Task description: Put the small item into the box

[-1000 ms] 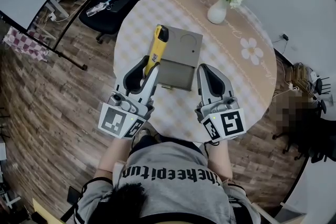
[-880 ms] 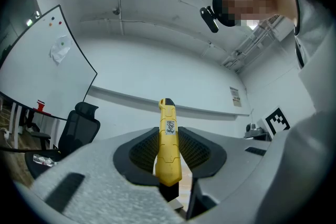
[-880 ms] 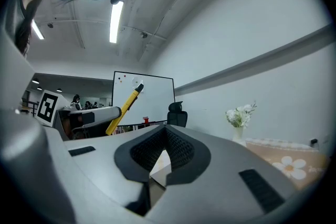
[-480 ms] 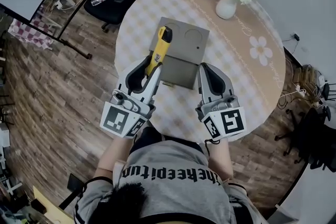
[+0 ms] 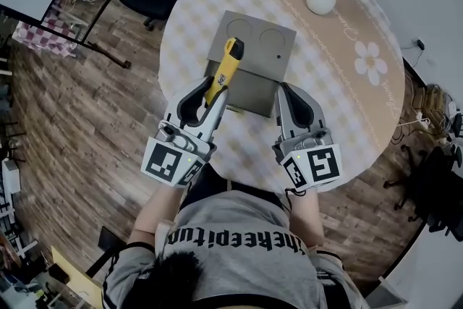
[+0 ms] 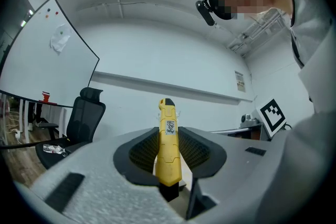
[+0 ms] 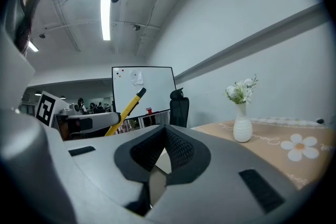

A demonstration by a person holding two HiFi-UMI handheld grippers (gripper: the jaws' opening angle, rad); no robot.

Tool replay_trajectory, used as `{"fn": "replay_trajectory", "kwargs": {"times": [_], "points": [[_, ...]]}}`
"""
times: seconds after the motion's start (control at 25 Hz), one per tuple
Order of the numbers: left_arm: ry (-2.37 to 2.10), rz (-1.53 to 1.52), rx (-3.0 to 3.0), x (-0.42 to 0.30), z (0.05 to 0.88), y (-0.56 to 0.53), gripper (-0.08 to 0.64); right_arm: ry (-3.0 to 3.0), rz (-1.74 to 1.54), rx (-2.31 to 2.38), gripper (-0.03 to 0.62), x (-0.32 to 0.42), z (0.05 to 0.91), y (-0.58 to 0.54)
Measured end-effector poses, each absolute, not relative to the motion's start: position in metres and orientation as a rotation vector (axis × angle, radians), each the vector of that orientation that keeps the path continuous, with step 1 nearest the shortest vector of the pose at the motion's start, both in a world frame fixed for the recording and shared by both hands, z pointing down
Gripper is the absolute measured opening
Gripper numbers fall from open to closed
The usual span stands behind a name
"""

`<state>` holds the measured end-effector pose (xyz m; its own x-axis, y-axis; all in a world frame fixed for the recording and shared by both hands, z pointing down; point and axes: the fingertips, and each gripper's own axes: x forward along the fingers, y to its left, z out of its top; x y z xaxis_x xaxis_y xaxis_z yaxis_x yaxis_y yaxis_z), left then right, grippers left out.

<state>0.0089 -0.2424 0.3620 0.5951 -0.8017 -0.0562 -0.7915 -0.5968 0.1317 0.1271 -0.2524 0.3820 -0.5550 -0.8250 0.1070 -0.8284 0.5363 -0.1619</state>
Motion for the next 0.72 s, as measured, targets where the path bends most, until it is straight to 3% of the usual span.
{"fn": "replay_trajectory", "kwargs": {"times": [0.72], "points": [[-1.176,0.274,2.795,0.032,0.437,-0.253,0.123,-2.723,0.374,1.450,0.006,0.135,0.405,-0.255]]}}
